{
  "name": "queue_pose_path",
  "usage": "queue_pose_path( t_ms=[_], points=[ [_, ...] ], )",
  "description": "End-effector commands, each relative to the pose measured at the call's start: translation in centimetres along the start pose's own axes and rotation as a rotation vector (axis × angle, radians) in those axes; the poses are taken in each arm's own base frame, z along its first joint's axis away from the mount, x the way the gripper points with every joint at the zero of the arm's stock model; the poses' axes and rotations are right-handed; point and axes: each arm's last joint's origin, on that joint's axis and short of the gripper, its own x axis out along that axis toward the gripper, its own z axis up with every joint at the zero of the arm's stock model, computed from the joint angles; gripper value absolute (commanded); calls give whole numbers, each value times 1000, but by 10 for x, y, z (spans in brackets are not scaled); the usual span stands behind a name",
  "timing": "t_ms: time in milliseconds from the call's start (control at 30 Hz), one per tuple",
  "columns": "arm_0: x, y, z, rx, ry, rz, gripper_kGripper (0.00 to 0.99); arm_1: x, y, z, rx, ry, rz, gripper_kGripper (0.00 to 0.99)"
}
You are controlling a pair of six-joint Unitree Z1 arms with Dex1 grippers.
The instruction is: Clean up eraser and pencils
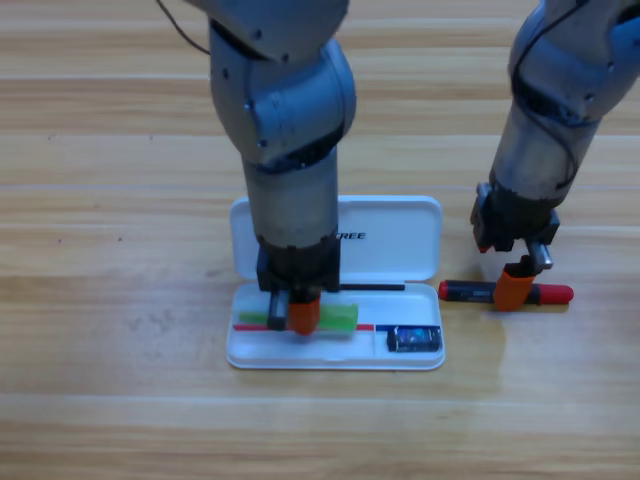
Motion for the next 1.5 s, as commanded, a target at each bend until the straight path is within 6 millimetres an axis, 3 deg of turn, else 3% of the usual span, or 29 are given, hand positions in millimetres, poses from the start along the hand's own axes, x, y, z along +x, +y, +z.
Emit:
queue_pose_path(
  t_ms=[33,200,233,600,933,967,1033,1067,1133,1300,1500],
  points=[
    [26,-7,12,8,27,-40,0,36,-13,-6,12,44,42,696],
    [26,-7,13,-2,22,-46,0,40,-10,-8,-4,50,64,38],
    [26,-7,13,-4,19,-48,0,40,-10,-8,-10,51,66,0],
    [12,-8,11,-22,-6,-50,0,38,-7,-9,-6,58,71,0],
    [3,-10,9,-40,-16,-54,0,17,-1,-13,28,44,46,0],
    [3,-10,9,-40,-15,-55,153,10,1,-14,39,41,38,0],
    [2,-10,8,-43,-12,-56,630,-9,6,-17,66,37,31,0],
    [1,-10,8,-46,-12,-56,821,-20,11,-19,77,35,27,0],
    [0,-10,8,-48,-13,-54,974,-44,20,-22,117,24,11,0],
    [1,-10,8,-46,-12,-55,990,-89,44,-26,136,0,-19,0],
    [-10,-12,5,-47,-23,-47,990,-111,66,-18,101,-28,-14,0]
  ],
)
